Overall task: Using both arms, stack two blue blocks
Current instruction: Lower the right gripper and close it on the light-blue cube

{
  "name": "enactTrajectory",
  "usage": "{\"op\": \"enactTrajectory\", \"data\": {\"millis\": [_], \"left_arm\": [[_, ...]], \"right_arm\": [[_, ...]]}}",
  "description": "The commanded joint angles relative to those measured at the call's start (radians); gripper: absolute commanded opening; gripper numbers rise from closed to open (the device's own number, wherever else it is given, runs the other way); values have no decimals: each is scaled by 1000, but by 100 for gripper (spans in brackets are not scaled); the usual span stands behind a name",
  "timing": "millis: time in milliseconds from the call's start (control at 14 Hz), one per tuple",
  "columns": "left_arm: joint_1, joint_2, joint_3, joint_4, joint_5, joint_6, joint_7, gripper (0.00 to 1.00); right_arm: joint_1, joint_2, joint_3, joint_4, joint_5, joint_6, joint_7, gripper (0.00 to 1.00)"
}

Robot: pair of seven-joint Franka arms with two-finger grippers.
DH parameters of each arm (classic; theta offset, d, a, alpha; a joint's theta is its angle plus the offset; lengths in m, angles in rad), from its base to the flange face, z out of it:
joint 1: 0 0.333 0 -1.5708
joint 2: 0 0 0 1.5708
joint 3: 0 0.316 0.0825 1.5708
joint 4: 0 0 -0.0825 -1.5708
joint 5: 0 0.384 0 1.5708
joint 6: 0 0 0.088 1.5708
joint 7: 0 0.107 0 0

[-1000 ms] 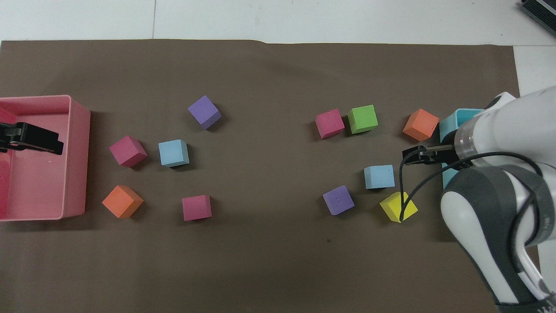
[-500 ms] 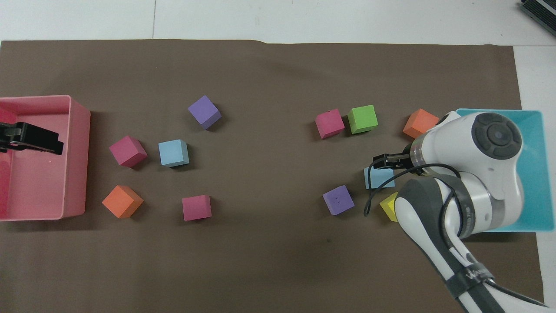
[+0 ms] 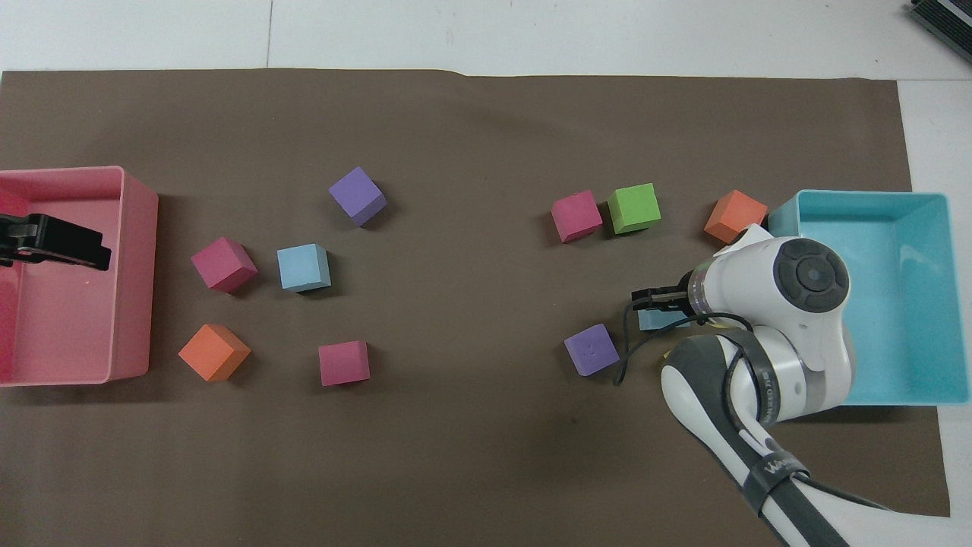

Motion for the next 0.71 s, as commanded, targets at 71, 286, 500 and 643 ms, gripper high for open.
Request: {"op": "enactTrajectory", "data": {"millis": [71, 286, 500, 643], "left_arm": [[13, -19, -5, -17, -11, -9, 4, 100], [13, -19, -5, -17, -11, -9, 4, 100], [13, -19, -5, -17, -11, -7, 4, 100], [13, -19, -5, -17, -11, -7, 6, 100]], "right_arm": [[-5, 7, 1, -48, 24, 71, -41, 100], [-5, 40, 1, -73, 24, 130, -57, 100], [-13, 42, 1, -77, 24, 133, -92, 100], [-13, 42, 1, -88, 24, 133, -97, 100]]}}
